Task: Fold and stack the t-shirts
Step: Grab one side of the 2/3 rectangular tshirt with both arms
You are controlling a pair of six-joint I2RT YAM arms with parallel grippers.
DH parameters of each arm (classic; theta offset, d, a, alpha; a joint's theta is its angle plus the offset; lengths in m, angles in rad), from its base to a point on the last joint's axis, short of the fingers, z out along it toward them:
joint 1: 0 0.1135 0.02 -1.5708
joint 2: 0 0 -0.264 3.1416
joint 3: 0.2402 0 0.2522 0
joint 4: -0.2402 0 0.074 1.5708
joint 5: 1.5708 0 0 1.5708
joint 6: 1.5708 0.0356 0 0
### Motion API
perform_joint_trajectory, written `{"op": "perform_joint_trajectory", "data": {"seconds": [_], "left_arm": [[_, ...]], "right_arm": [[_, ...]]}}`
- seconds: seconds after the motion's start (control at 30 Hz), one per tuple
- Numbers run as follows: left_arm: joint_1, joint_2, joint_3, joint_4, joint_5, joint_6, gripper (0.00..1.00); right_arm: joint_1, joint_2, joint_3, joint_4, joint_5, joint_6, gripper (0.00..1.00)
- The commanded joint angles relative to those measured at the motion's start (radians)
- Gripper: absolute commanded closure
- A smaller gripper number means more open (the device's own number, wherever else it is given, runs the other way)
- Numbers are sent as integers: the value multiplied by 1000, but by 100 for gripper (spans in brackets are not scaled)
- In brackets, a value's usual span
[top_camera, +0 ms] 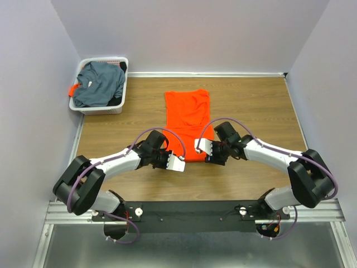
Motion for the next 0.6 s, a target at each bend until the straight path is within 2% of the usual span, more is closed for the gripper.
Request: {"op": "perform_joint_trajectory", "data": {"seconds": [0.0,0.03,0.13,0.17,0.27,0.3,0.37,0.57], "left_arm": [[-6,14,0,-2,-14,1,74],[-5,13,2,-2,-14,0,74],[-6,14,5,-4,-16,0,78],[-5,13,6,-7,-14,0,82],[-3,7,32,-34,-10,-8,92],[-2,1,46,-62,-8,-7,99],[21,-18,115,-105,5,-8,100],[78,-27,230,-208,28,15,100]], "right_arm": [[9,40,-17,11,-5,-22,40],[9,46,-21,22,0,-28,41],[11,66,-34,41,24,-33,55],[9,69,-34,51,32,-31,68],[9,66,-26,48,63,-8,88],[9,57,-22,46,73,2,99],[-6,18,9,36,87,54,100],[-46,-40,130,-85,57,59,99]]}}
